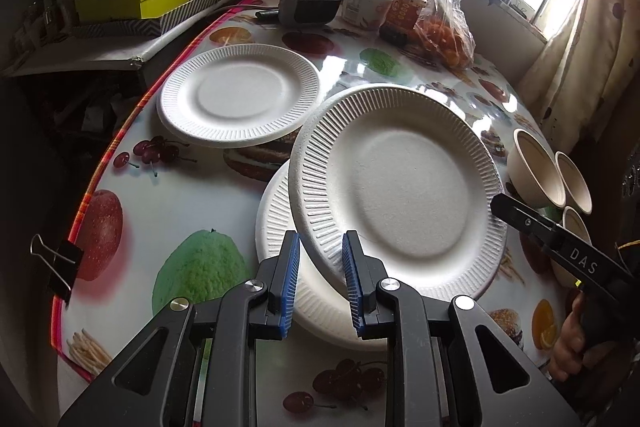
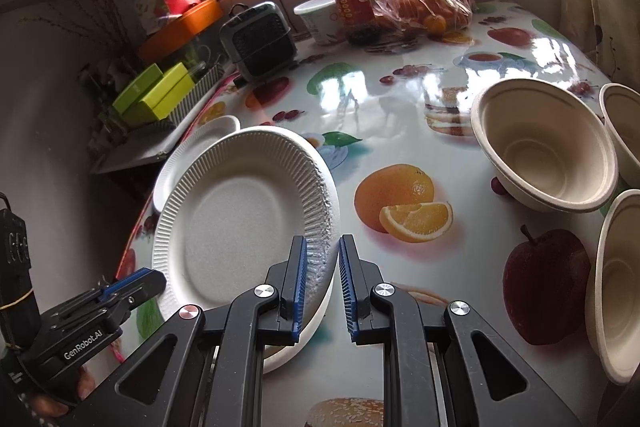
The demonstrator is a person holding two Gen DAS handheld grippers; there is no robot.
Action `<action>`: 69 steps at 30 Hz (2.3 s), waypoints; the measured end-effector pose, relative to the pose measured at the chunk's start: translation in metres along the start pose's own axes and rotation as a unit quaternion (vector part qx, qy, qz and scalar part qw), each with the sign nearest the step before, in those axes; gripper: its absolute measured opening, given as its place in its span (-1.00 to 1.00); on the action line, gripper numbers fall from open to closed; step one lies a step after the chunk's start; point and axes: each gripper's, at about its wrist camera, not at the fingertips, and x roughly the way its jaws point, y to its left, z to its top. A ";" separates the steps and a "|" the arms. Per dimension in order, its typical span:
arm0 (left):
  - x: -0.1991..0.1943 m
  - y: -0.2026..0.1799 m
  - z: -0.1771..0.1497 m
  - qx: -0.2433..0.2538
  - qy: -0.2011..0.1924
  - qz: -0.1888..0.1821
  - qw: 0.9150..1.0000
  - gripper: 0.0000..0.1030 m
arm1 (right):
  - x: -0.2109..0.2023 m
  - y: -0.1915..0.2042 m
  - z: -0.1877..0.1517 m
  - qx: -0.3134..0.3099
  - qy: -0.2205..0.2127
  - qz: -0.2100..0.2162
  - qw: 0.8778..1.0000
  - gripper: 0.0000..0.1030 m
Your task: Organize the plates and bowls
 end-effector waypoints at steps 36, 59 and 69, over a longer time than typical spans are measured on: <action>0.011 0.016 -0.021 -0.023 0.024 0.013 0.999 -0.55 | 0.024 0.004 -0.018 -0.006 0.044 0.000 0.999 -0.67; 0.009 0.018 -0.019 -0.027 0.023 0.012 0.999 -0.55 | 0.026 0.002 -0.019 -0.004 0.046 -0.005 0.999 -0.54; 0.008 0.017 -0.019 -0.028 0.021 0.011 0.999 -0.53 | 0.023 0.002 -0.018 -0.004 0.040 -0.009 0.999 -0.32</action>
